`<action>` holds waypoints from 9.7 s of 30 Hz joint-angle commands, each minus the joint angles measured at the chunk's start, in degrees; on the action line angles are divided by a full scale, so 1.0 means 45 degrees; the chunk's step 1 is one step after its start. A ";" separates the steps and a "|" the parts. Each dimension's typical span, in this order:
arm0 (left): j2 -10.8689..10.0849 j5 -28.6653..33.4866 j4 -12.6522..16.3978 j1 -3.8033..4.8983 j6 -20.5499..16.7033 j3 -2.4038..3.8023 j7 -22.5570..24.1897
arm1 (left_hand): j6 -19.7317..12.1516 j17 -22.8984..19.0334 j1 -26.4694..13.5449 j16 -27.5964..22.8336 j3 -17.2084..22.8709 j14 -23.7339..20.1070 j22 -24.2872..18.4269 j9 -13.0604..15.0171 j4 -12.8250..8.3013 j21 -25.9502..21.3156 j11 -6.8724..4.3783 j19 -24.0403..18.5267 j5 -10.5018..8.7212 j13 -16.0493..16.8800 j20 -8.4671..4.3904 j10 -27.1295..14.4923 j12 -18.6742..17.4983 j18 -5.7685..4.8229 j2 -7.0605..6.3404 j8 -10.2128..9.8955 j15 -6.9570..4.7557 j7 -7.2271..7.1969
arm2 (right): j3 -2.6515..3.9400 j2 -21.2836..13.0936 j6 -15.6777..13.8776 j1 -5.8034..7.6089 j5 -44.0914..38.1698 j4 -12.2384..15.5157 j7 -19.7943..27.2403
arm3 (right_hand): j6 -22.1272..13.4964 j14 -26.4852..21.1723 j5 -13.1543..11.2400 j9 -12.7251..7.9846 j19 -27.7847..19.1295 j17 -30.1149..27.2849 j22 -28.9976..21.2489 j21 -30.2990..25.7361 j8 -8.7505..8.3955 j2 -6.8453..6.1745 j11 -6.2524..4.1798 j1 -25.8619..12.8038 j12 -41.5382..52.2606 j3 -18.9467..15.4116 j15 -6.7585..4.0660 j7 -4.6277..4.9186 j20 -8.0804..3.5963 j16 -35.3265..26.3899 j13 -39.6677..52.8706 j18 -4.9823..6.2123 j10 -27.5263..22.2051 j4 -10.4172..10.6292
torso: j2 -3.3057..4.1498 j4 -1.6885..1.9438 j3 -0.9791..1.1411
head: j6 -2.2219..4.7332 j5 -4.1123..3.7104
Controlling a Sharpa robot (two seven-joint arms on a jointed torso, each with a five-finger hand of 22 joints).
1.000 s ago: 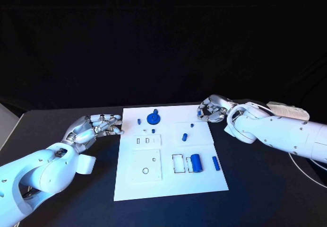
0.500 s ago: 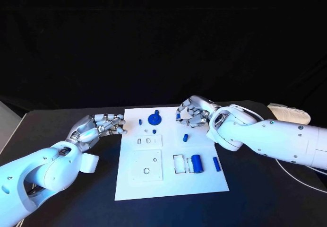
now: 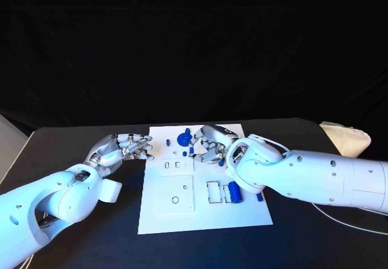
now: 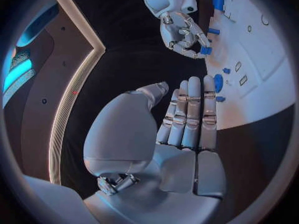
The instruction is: Assemble the parts on the task board
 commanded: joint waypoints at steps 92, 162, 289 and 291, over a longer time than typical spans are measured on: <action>0.0104 -0.1434 -0.0061 -0.0003 0.1035 0.0008 -0.1377 | -0.0382 0.7750 0.0046 0.7562 0.0045 0.4101 0.4493 0.0571 0.0434 0.7198 -0.0471 0.0246 -0.0039 0.4667 -0.0772 -0.1823 0.6695 0.0194 -0.0246 0.1874 -0.0561 -0.0433 | -0.0167 0.1233 -0.0578 -0.1134 -0.2515 -0.0982 -0.1882 | -0.1223 0.1301 -0.0108 -0.0171 0.0890 0.3353 0.2020 -0.0120 -0.0359 -0.0774 0.0294 -0.0450 -0.0321 -0.0447 0.0224 0.0386 0.0145 0.0080 0.3050 -0.0223 0.1008 0.0085 | 0.0013 -0.0006 0.0021 | -0.0522 0.0177; 0.5025 -0.9536 -0.5171 0.3446 0.5150 -0.1413 -0.9984 | -0.1385 1.1383 -0.1881 0.8981 0.0421 0.6129 0.9732 0.4325 0.1930 1.1115 -0.1078 0.2867 0.0197 0.9960 -0.1273 0.0150 1.2666 -0.0636 -0.0473 0.5401 -0.1113 -0.1162 | 0.0271 -0.0601 -0.2195 0.0285 0.6329 -0.2431 0.3277 | -0.1683 0.1292 0.1207 -0.0335 0.0737 0.3320 0.1717 -0.0520 -0.0388 -0.0450 0.0437 0.0316 -0.0683 -0.2119 0.0356 0.0533 0.0305 0.0064 0.2726 -0.0124 0.0618 0.1109 | -0.1192 -0.0460 0.0562 | -0.0509 0.0924; 0.7726 -0.9317 -0.7875 0.4075 0.7698 -0.2270 -1.0386 | -0.1171 1.1762 -0.3172 0.9106 0.0406 0.6191 0.9893 0.5280 0.1850 1.1299 -0.0789 0.2738 0.0103 0.9812 -0.0993 -0.0433 1.2701 -0.0646 -0.0146 0.3548 -0.0828 -0.0879 | 0.0272 -0.0008 -0.1754 0.0333 0.6309 -0.2807 0.2931 | -0.1895 0.1299 0.1414 -0.0363 0.0738 0.3347 0.1730 -0.0520 -0.0429 -0.0482 0.0489 0.0151 -0.0699 -0.2024 0.0403 0.0588 0.0344 0.0077 0.2710 -0.0127 0.0591 0.1130 | -0.0817 -0.0500 0.0532 | -0.1220 0.0409; 0.7734 -0.9274 -0.7874 0.4074 0.7660 -0.2270 -1.0382 | -0.1149 1.1755 -0.3103 0.9103 0.0450 0.6189 0.9893 0.5259 0.1824 1.1300 -0.0796 0.2737 0.0104 0.9768 -0.1002 -0.0450 1.2670 -0.0646 -0.0123 0.3523 -0.0835 -0.0886 | 0.0272 -0.0004 -0.1745 0.0333 0.6309 -0.2809 0.2929 | -0.1895 0.1299 0.1414 -0.0363 0.0738 0.3347 0.1730 -0.0520 -0.0429 -0.0482 0.0489 0.0151 -0.0699 -0.2024 0.0403 0.0588 0.0344 0.0077 0.2710 -0.0127 0.0591 0.1130 | -0.0820 -0.0507 0.0537 | -0.1237 0.0423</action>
